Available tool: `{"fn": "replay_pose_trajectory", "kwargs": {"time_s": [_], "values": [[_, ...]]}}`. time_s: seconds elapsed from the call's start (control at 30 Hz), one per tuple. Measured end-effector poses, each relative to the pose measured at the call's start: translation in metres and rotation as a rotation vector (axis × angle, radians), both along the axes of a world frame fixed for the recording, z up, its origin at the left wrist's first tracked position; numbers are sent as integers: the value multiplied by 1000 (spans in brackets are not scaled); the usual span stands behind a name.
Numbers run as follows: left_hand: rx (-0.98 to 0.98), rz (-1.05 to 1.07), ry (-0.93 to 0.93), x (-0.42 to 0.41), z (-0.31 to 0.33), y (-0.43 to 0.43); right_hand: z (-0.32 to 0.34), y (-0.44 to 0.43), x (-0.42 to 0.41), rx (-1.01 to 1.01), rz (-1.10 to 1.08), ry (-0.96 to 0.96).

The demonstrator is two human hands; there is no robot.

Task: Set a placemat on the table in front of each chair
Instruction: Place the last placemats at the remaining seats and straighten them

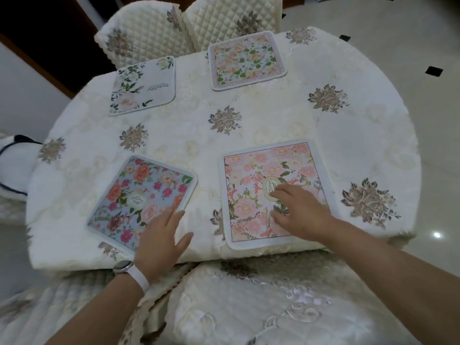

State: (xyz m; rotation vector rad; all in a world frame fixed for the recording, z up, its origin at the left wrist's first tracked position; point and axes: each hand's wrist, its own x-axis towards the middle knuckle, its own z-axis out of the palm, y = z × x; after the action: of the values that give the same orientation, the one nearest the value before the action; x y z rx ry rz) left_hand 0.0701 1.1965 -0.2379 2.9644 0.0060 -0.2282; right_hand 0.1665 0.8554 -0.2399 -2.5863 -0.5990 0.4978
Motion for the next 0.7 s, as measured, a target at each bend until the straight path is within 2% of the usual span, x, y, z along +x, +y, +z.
{"fn": "replay_pose_trajectory", "kwargs": {"time_s": [0.13,0.27,0.43,0.7], "values": [[113,2,-22,-19,26,28,10,47,5,-10,133,-49],[134,70,-43,-35,45,67,23,92,3,-10,184,-85],[142,51,-75,-45,43,141,28,148,-9,-50,160,-97],[61,-27,-70,-49,8,270,14,260,-49,-239,72,-31]]}}
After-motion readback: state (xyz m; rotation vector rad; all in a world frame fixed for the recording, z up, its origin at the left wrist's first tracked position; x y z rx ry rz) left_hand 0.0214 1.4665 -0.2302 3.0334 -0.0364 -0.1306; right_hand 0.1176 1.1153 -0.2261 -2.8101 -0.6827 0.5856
